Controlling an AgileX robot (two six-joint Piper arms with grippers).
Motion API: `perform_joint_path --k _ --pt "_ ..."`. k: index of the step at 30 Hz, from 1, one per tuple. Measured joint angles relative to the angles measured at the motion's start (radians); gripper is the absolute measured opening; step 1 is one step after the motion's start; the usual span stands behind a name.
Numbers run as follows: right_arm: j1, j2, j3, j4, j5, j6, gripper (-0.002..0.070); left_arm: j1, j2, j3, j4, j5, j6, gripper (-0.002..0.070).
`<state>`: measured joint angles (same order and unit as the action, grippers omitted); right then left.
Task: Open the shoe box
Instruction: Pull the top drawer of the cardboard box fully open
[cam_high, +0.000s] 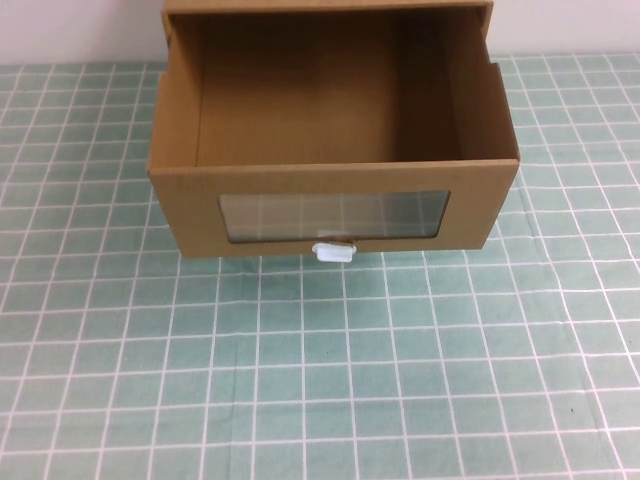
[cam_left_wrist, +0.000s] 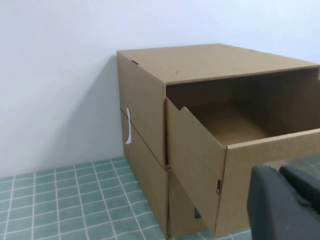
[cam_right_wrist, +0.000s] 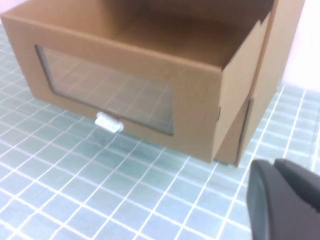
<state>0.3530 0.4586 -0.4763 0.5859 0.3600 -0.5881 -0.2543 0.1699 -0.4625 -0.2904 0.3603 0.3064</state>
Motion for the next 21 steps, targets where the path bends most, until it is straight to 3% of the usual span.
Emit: perform_joint_path --k 16,21 --pt "0.000 -0.001 0.008 0.016 0.197 -0.003 -0.0013 0.000 0.000 0.045 0.000 -0.032 -0.001 -0.0005" --pt "0.000 -0.001 0.008 0.016 0.252 -0.003 -0.0013 0.000 0.000 0.192 0.143 -0.129 -0.001 -0.0005"
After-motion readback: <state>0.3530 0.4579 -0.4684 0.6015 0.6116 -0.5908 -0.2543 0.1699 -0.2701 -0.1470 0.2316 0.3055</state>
